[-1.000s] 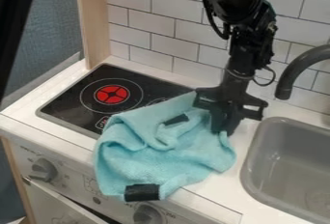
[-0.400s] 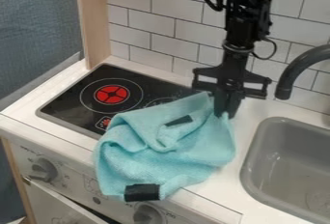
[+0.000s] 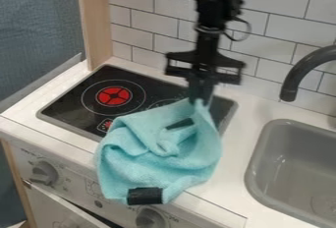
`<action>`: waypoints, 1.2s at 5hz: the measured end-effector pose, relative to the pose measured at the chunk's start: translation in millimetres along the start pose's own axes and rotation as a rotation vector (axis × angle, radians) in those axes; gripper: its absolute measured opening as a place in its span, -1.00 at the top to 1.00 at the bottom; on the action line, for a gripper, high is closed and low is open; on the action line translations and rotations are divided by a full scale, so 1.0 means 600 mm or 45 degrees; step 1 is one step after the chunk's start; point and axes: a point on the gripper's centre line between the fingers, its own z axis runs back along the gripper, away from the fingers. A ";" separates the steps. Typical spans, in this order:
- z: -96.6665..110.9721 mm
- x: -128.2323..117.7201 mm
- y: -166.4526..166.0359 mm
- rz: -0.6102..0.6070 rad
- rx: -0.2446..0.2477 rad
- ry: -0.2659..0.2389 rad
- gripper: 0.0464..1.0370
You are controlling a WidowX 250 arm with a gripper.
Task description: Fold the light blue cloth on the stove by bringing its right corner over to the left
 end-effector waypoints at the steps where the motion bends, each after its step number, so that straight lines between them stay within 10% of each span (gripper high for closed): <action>1: 0.002 -0.005 0.037 0.012 0.003 0.013 0.96; 5: -0.090 0.010 0.118 -0.126 0.057 0.181 0.90; 6: -0.093 0.015 0.122 -0.131 0.031 0.206 0.53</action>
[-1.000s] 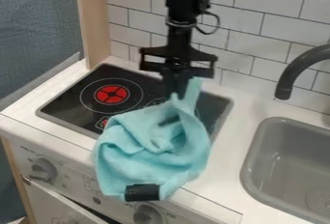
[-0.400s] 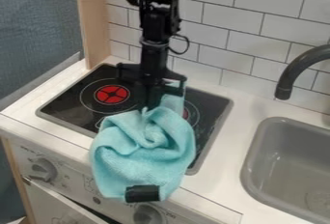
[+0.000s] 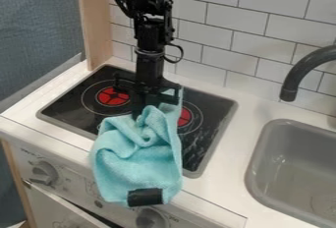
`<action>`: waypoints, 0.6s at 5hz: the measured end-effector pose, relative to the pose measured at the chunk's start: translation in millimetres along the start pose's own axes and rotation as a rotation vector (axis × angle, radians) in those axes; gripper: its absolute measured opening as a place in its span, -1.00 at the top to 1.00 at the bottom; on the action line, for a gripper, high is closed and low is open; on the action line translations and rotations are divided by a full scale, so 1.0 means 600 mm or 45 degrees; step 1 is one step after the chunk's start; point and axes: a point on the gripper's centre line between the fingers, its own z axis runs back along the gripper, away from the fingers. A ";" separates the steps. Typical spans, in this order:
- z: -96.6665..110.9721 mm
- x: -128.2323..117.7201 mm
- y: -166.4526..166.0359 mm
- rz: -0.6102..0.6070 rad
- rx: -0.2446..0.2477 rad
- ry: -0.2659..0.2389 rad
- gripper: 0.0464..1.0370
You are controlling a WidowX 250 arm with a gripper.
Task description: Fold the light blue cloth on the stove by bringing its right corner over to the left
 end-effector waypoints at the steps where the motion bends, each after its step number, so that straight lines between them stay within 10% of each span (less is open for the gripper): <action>1: 0.000 -0.001 0.011 0.024 0.003 0.008 -0.03; 3: 0.001 -0.003 0.010 0.025 0.002 0.016 -0.96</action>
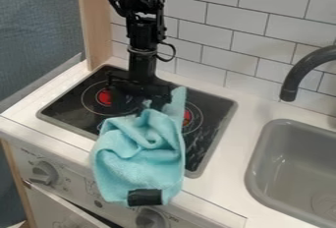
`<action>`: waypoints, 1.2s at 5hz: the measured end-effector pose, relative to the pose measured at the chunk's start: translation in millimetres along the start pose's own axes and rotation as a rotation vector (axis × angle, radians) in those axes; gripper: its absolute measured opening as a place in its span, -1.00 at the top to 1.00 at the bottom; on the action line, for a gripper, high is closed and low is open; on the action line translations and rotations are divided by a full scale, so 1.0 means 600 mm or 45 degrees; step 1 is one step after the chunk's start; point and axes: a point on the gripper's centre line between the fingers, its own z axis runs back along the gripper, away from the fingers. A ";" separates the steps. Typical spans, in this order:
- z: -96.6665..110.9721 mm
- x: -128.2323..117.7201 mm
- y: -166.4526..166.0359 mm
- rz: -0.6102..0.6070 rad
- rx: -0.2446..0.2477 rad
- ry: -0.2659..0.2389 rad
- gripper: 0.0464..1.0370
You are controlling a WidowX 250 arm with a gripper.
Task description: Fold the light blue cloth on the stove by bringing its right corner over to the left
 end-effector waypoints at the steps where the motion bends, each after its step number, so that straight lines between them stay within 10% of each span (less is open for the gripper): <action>1: 0.001 -0.001 -0.001 0.001 -0.009 0.002 -0.94; 6: 0.134 -0.006 -0.011 -0.034 -0.113 -0.243 -0.93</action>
